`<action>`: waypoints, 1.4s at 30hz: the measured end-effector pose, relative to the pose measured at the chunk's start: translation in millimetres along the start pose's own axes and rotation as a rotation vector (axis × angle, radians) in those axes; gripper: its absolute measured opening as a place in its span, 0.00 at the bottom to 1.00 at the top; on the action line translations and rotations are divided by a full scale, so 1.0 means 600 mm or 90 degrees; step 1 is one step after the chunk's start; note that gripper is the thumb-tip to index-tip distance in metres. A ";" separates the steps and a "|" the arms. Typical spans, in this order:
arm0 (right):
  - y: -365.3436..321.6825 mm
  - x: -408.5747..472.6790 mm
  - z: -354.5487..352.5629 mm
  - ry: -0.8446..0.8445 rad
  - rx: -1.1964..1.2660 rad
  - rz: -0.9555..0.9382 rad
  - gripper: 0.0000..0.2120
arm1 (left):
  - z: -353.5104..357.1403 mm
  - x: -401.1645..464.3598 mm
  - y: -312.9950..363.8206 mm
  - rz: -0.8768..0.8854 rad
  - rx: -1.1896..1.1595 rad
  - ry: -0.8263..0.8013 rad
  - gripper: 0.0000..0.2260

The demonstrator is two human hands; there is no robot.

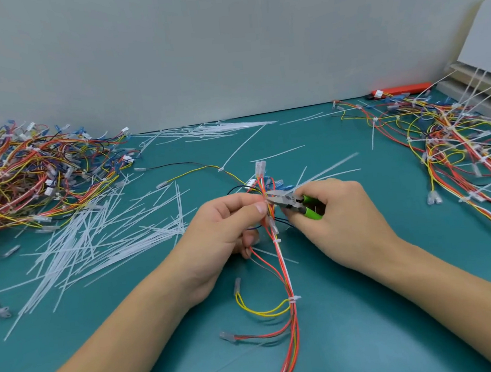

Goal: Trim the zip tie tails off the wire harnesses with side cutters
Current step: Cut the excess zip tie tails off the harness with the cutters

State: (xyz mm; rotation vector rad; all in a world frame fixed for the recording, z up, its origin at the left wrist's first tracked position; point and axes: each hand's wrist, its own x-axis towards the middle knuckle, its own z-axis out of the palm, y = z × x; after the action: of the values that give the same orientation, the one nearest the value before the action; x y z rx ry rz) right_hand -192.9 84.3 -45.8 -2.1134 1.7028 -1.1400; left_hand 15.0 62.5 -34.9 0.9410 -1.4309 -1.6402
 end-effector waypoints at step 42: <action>0.007 0.005 -0.007 -0.035 0.061 0.000 0.09 | 0.001 0.001 -0.001 0.011 0.004 0.004 0.06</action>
State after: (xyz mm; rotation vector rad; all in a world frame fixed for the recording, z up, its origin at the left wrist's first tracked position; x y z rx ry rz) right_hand -198.8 81.4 -44.3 -2.0687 1.5913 -1.1281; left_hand 14.3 62.1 -35.4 0.9334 -1.4370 -1.6197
